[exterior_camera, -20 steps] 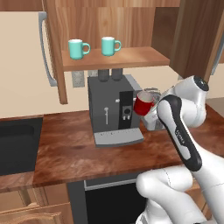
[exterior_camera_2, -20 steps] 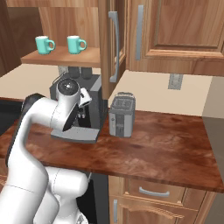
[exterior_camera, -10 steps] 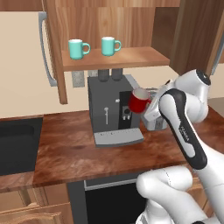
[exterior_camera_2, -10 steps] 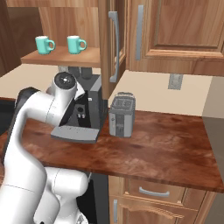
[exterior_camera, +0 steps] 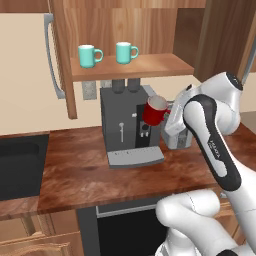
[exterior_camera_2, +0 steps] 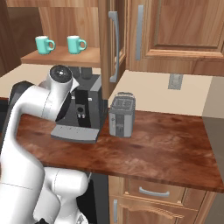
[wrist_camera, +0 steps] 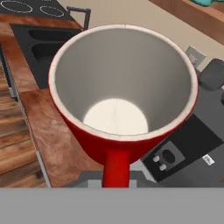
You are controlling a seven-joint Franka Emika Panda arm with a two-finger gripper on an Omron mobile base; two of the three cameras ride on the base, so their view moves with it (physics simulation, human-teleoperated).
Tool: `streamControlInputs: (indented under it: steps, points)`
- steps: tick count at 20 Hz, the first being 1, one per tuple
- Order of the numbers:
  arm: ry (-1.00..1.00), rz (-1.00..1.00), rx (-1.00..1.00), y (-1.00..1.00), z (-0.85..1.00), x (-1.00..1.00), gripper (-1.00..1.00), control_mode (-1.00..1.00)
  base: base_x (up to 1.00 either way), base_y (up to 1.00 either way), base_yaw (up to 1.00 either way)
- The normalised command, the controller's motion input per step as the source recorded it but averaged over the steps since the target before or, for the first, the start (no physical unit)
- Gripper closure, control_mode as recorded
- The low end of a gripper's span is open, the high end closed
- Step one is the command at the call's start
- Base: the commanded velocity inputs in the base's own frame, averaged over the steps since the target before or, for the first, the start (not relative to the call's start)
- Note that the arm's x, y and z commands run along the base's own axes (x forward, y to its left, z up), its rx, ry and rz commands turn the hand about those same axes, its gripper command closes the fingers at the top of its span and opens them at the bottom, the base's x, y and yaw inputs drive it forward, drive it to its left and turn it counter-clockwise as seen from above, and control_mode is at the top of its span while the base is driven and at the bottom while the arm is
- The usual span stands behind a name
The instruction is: Pick the mug on the counter and place it in the cabinet with the handle facing the right, like the mugs already inside.
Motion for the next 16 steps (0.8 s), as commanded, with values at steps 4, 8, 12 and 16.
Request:
streamControlInputs:
  steps: [4,8,12,16]
  points:
    - [-0.06,0.01,-0.05,0.08,0.2,-0.07,1.0,-1.0,0.0,0.0,0.0]
    - [-0.04,0.0,-0.03,0.09,0.18,0.0,1.0,-1.0,0.0,0.0,0.0]
    - [-0.01,0.0,-0.01,0.05,0.16,0.0,1.0,-1.0,0.0,0.0,0.0]
    - [0.0,0.0,0.02,0.0,0.1,0.03,1.0,-1.0,0.0,0.0,0.0]
